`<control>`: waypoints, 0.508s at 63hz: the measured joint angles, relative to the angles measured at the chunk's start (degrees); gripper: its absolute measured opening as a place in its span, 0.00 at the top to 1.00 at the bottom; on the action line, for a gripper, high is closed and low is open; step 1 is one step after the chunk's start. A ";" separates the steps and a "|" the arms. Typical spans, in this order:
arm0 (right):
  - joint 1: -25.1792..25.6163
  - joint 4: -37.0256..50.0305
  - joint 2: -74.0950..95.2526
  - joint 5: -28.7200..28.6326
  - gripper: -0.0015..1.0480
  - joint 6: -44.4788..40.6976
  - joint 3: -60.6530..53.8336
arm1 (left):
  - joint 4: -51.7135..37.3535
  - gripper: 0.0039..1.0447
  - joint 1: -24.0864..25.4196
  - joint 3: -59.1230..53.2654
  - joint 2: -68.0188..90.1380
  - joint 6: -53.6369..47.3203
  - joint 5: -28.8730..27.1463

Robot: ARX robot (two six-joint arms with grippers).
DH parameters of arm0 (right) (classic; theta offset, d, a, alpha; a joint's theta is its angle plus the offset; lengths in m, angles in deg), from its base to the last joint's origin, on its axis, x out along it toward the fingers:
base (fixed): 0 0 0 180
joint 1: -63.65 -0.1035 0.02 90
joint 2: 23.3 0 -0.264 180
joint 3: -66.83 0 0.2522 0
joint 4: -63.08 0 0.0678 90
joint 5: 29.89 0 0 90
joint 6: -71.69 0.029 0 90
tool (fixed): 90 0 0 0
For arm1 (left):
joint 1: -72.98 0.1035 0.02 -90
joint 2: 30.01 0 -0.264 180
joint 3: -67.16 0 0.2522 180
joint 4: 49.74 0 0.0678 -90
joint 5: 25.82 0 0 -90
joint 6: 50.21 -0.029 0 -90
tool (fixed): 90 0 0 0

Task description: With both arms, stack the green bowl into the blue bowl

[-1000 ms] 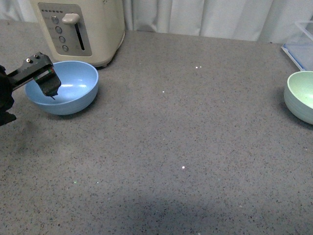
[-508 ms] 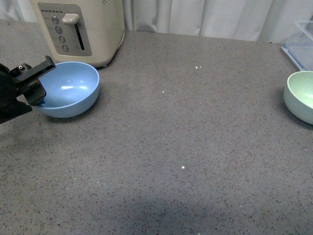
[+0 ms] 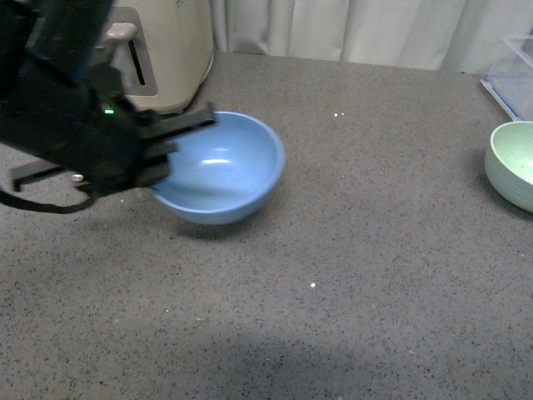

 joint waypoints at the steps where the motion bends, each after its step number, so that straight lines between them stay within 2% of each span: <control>1: 0.00 0.00 0.00 0.00 0.09 0.00 0.00 | 0.35 0.96 -1.31 0.50 0.15 0.50 0.57; 6: 0.00 0.00 0.00 0.00 0.09 0.00 0.00 | 1.01 0.96 -6.27 1.79 0.98 2.38 1.95; 11: 0.00 0.00 0.00 0.04 0.09 0.00 0.00 | 1.25 0.96 -7.98 1.95 1.86 3.30 2.03; 27: 0.00 0.00 0.00 0.00 0.09 0.00 0.00 | 1.33 0.96 -7.93 1.97 3.06 3.85 1.07; 32: 0.00 0.00 0.00 0.02 0.09 0.00 0.00 | 1.22 0.86 -7.69 1.97 3.04 3.80 0.92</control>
